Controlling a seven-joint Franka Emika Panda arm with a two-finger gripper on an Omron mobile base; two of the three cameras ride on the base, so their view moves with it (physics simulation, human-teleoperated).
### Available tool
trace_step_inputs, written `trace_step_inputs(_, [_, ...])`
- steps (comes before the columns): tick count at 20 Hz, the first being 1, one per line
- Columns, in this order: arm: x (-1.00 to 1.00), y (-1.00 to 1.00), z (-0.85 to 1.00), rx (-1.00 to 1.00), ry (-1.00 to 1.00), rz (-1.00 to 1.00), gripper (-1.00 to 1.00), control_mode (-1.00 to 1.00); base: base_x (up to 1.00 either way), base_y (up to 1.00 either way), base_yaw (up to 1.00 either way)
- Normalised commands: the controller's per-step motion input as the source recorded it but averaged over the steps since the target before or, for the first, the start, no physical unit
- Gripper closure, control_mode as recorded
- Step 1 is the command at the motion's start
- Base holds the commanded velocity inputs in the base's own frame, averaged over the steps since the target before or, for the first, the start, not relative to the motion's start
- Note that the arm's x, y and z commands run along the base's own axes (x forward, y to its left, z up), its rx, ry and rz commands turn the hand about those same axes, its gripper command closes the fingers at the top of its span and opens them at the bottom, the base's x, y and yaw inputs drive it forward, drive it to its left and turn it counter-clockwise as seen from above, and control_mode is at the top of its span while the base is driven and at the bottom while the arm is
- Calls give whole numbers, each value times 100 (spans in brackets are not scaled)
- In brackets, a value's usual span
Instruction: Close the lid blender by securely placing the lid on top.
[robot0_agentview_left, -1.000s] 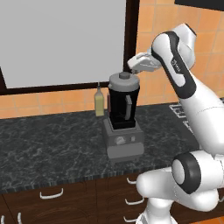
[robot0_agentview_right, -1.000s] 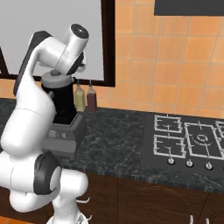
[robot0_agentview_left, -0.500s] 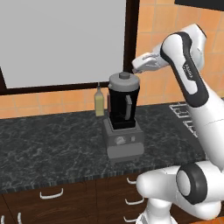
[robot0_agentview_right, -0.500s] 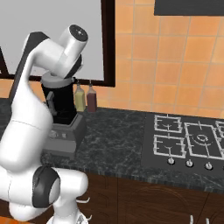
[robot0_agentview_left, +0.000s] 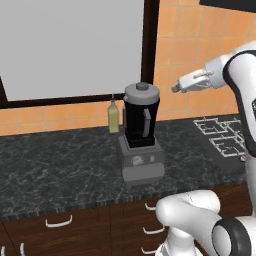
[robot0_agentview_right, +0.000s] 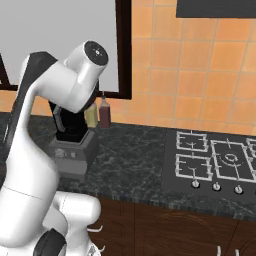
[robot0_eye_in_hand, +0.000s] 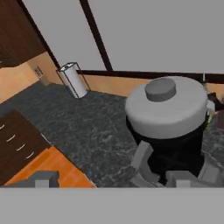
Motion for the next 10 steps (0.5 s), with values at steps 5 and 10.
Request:
trace_step_inputs(5, [-50, -20, -10, 1, 0, 0, -100, -100, 0, 0, 0])
trace_step_inputs(10, [-13, -1, -11, 0, 0, 0, -100, -100, 0, 0, 0])
